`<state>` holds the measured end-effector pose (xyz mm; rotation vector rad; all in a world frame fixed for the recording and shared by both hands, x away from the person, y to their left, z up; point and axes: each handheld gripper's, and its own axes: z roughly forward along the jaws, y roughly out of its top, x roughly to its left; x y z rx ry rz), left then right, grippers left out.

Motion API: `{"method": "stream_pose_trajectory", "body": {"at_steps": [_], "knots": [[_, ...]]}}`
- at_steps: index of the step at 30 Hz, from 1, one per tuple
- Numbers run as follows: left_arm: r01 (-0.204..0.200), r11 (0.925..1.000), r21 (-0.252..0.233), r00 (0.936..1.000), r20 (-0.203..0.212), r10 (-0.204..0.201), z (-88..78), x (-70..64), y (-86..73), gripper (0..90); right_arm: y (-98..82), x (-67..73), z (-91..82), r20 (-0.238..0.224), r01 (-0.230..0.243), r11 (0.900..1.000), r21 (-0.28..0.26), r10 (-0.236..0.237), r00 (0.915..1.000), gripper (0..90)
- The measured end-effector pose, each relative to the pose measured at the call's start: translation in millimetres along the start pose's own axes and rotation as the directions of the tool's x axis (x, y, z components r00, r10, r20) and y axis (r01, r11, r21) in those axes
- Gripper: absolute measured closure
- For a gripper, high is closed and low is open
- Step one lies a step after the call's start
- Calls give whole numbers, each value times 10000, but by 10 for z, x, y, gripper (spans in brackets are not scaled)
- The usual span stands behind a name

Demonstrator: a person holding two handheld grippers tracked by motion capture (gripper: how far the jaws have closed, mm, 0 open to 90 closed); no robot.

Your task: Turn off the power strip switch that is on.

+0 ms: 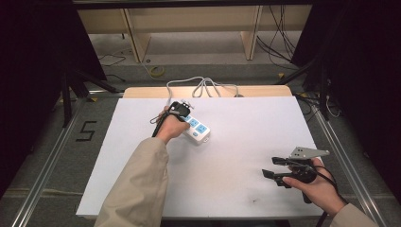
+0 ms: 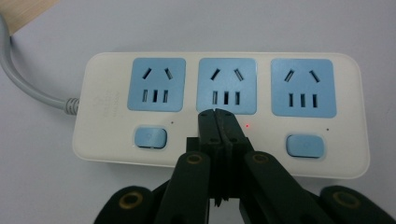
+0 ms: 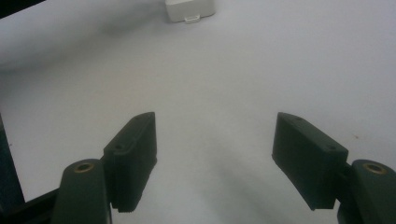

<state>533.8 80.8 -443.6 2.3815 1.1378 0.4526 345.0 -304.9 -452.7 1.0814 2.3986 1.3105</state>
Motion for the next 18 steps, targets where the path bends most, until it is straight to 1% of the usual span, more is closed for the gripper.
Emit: {"method": "stream_pose_trajectory", "body": {"at_steps": [2,4,6,11,13,16,17,18], "knots": [[-66,9999,89,10000,3,66,5,-14,20,900,-1,0,0,-2,7,10000,7,-7,10000,310],[-159,9998,151,9998,-86,160,12,-25,38,900,-2,0,0,-2,13,10000,9,-13,10000,310],[-131,9997,230,9999,-97,134,13,-26,47,900,-3,-1,0,-5,27,10000,-6,-27,10000,310],[-82,9997,221,9999,-125,85,17,-24,46,900,-2,-1,-1,0,34,10000,7,-34,10000,310],[-162,9994,318,9993,-341,173,20,-24,40,900,-1,0,0,3,38,10000,19,-38,10000,311],[-182,9992,360,9993,-321,194,13,-29,33,900,1,5,-2,3,37,10000,-7,-37,10000,310],[-277,9986,448,9991,-320,291,5,-25,33,900,2,5,-4,9,45,10000,-19,-45,10000,311],[-281,9985,460,9990,-330,296,1,-29,31,900,3,5,-6,22,36,10000,-20,-36,10000,310]]}}
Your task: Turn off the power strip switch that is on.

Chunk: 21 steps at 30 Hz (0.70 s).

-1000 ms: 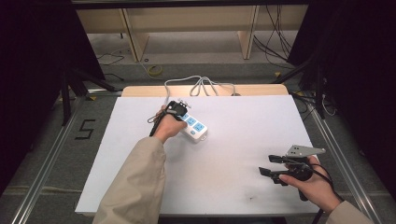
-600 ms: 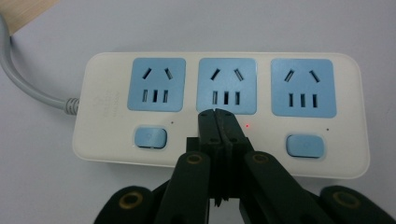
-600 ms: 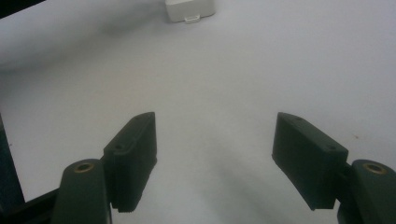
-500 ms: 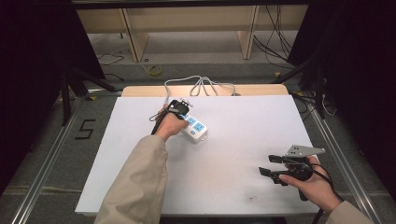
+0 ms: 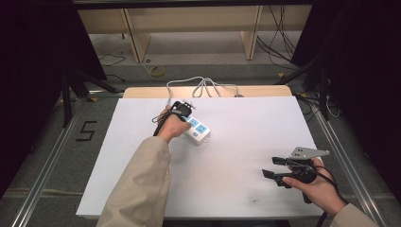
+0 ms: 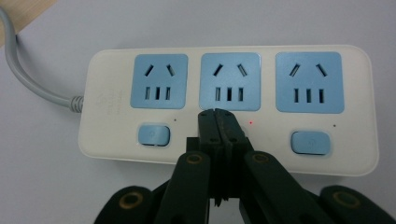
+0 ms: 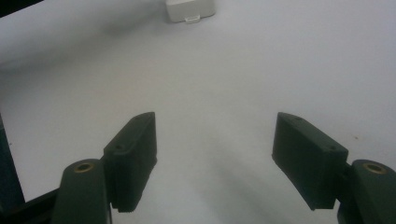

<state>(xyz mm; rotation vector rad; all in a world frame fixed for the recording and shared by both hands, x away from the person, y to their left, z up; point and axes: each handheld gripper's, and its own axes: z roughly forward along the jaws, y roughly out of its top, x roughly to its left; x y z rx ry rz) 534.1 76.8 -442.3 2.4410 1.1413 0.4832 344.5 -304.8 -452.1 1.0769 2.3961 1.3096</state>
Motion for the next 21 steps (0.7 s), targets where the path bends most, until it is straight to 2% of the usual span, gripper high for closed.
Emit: {"method": "stream_pose_trajectory", "body": {"at_steps": [8,11,13,16,19,21], "knots": [[43,9998,-214,9996,281,-37,1,-44,23,900,-1,-9,4,-8,-23,10000,-2,23,10000,311],[147,9996,-223,9984,544,-135,12,-79,35,900,-5,-13,-1,8,-31,10000,3,31,10000,311],[217,9995,-209,9986,496,-207,15,-82,41,900,-5,-14,-1,0,-21,10000,-2,21,10000,311],[93,9999,-145,9989,471,-86,15,-81,48,900,-4,-10,-4,-2,-2,10000,-32,2,10000,311],[-33,10000,-48,9997,253,34,5,-84,51,900,-6,-7,-8,-13,-7,10000,-45,7,10000,311],[4,10000,-58,9996,290,-2,3,-75,43,900,-8,-10,-8,-13,-44,10000,-22,44,10000,311]]}}
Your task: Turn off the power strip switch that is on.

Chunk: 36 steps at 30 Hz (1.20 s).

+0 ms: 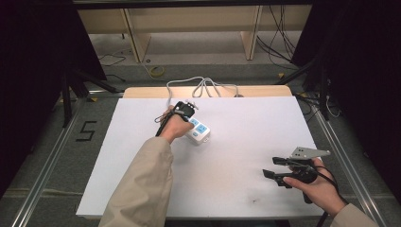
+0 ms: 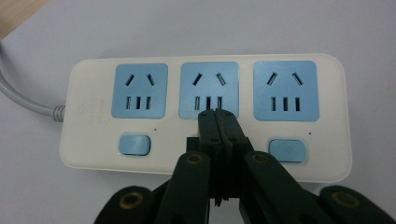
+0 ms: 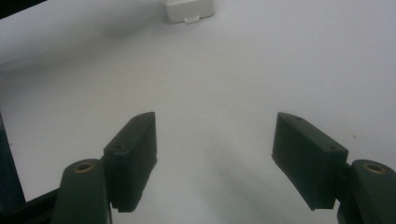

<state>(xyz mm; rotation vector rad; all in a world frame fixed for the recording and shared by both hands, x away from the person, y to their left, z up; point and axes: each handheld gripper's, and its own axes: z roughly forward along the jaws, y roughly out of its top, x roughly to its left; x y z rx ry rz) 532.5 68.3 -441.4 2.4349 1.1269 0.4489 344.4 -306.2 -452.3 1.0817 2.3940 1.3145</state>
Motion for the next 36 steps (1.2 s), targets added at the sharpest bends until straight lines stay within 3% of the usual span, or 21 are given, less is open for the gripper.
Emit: {"method": "stream_pose_trajectory", "body": {"at_steps": [4,9,15,18,26,36], "knots": [[-25,10000,68,9999,-140,26,-4,21,-1,900,3,-4,8,-19,28,10000,35,-28,10000,311],[258,9997,-5,9992,299,-257,-3,41,-9,900,3,1,12,-29,25,10000,41,-25,10000,311],[14,10000,29,9998,201,-15,13,-9,18,900,0,2,6,-19,12,10000,25,-12,10000,311],[161,9999,28,9992,354,-162,11,19,14,900,-3,-3,7,-37,-4,10000,8,4,10000,311],[4,10000,68,10000,-19,-4,16,32,35,900,-2,-2,13,-53,13,10000,37,-13,10000,311],[-22,9999,113,10000,47,22,10,22,28,900,-1,5,17,-73,28,10000,55,-28,10000,311]]}}
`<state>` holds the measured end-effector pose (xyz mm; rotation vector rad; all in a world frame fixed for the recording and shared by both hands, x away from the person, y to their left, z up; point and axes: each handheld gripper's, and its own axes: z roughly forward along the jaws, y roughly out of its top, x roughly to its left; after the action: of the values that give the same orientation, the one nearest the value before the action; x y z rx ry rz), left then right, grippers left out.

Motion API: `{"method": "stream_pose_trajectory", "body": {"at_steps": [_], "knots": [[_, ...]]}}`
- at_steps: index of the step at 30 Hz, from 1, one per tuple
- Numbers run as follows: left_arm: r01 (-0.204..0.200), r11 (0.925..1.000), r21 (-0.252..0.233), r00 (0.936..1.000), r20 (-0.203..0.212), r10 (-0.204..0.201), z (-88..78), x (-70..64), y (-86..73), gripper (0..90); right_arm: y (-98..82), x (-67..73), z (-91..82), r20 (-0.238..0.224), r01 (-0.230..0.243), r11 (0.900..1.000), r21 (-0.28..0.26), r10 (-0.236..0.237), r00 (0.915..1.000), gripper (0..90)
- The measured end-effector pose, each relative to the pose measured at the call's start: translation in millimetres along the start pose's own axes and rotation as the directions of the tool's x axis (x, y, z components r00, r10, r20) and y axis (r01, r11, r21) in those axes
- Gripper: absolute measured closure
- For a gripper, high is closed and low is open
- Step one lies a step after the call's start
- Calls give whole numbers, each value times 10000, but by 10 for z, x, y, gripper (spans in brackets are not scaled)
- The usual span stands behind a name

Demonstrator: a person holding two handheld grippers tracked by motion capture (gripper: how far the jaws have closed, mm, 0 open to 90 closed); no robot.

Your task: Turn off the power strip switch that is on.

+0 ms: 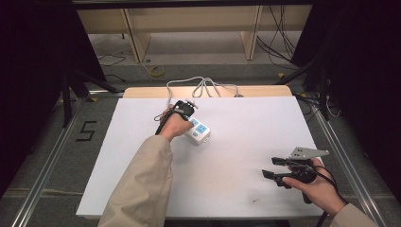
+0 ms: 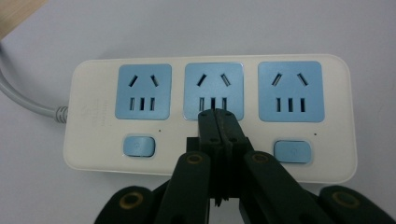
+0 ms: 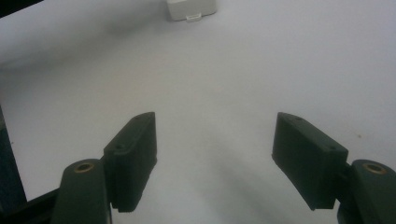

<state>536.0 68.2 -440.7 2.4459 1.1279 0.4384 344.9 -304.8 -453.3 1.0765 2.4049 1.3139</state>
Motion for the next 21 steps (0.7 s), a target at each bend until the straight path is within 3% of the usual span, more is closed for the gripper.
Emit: {"method": "stream_pose_trajectory", "body": {"at_steps": [2,6,10,13,14,17,21], "knots": [[82,10000,55,9997,220,-83,-4,6,-2,900,-1,1,-3,2,8,10000,-10,-8,10000,311],[-120,9999,94,9999,39,119,1,-24,7,900,0,4,0,-18,14,10000,1,-14,10000,311],[94,9999,49,9999,109,-94,-1,-4,2,900,-3,2,-5,-19,13,10000,-2,-13,10000,311],[-46,9999,165,9995,-324,52,-1,31,-10,900,-2,3,-5,-28,13,10000,3,-13,10000,311],[-147,9995,292,9994,-322,156,-8,55,-21,900,-2,5,-3,-48,6,10000,-1,-6,10000,311],[138,9998,149,9999,-57,-138,-16,86,-48,900,0,8,4,-49,14,10000,14,-13,10000,311],[28,9998,200,9997,-229,-23,-8,57,-32,900,5,8,15,-49,29,10000,34,-29,10000,311]]}}
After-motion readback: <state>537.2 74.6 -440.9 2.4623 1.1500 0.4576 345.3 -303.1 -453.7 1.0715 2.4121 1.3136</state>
